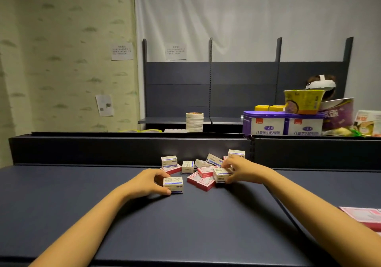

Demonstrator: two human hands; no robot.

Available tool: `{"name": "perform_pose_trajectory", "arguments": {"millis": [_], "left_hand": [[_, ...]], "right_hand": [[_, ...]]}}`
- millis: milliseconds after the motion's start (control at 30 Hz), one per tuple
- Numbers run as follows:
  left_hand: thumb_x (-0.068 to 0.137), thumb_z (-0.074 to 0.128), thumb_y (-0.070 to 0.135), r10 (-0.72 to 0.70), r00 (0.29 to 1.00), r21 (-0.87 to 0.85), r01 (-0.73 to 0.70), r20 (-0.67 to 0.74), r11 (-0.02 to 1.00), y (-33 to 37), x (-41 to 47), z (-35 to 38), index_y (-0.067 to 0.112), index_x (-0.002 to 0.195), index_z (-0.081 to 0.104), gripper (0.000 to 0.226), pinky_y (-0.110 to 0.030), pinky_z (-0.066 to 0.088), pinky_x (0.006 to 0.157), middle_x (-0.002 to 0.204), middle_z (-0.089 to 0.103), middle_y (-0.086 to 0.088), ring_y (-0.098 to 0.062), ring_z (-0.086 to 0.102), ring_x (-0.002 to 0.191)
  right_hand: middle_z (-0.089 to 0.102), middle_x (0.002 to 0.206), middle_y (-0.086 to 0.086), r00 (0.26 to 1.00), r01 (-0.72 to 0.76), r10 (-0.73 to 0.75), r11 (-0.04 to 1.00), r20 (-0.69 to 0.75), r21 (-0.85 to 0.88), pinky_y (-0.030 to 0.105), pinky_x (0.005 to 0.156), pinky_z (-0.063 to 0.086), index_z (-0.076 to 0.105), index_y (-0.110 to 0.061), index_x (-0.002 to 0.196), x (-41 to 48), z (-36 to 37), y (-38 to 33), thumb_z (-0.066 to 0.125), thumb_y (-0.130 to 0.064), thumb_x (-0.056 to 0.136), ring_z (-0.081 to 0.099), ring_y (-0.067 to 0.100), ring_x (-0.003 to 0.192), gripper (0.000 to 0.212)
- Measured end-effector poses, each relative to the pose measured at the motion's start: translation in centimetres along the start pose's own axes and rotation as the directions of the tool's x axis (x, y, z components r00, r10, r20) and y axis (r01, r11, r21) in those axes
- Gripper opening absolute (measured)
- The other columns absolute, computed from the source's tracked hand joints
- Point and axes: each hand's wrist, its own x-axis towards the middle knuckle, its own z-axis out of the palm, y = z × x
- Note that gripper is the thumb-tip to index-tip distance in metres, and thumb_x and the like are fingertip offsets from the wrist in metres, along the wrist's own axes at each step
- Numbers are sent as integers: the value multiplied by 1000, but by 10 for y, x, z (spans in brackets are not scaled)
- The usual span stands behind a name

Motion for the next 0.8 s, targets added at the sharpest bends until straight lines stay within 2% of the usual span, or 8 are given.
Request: {"name": "perform_pose_trajectory", "arguments": {"millis": [133,300,467,633,733,800], "left_hand": [[73,77,24,35,999,-31,-36,-30,999,14,-1,3,27,105,62,35,-15,49,81,106,68,8,-3,65,93],[74,77,26,105,987,-83,-115,-119,990,57,-8,12,22,109,63,39,-8,48,70,97,68,10,-1,65,84],[77,73,29,188,976,-74,-197,-113,978,126,-14,29,28,111,59,36,-11,51,66,95,66,13,-7,65,88],[78,71,28,230,966,-62,-239,-119,969,201,-17,69,25,115,58,39,-13,52,71,96,65,12,-3,64,88],[78,71,26,259,960,-105,-270,-107,957,250,-20,102,27,109,60,33,-11,52,67,93,66,16,0,67,81],[77,71,25,265,959,-149,-278,-103,949,284,-22,127,30,104,60,29,-15,54,70,96,69,12,-3,68,84]], "right_hand": [[52,125,6,1000,-5,5,1000,20,2,25,85,42,52,-16,118,1,-8,-1,72,-24,77,49,15,101,46],[59,117,3,1000,27,-28,983,-1,180,18,77,44,55,-16,117,-28,-42,3,73,-22,77,54,13,98,44],[60,105,-6,993,103,-88,967,-75,233,14,76,47,57,-19,116,-76,-75,22,71,-26,79,57,9,93,41],[59,100,-10,987,129,-102,961,-122,243,16,76,49,57,-22,113,-142,-106,69,70,-28,79,58,10,94,37],[59,102,-10,986,122,-88,960,-140,252,17,79,49,56,-22,116,-191,-125,113,69,-27,79,58,10,96,40],[58,99,-13,986,114,-75,957,-152,268,16,77,49,55,-25,114,-225,-137,150,69,-26,80,58,8,94,37]]}}
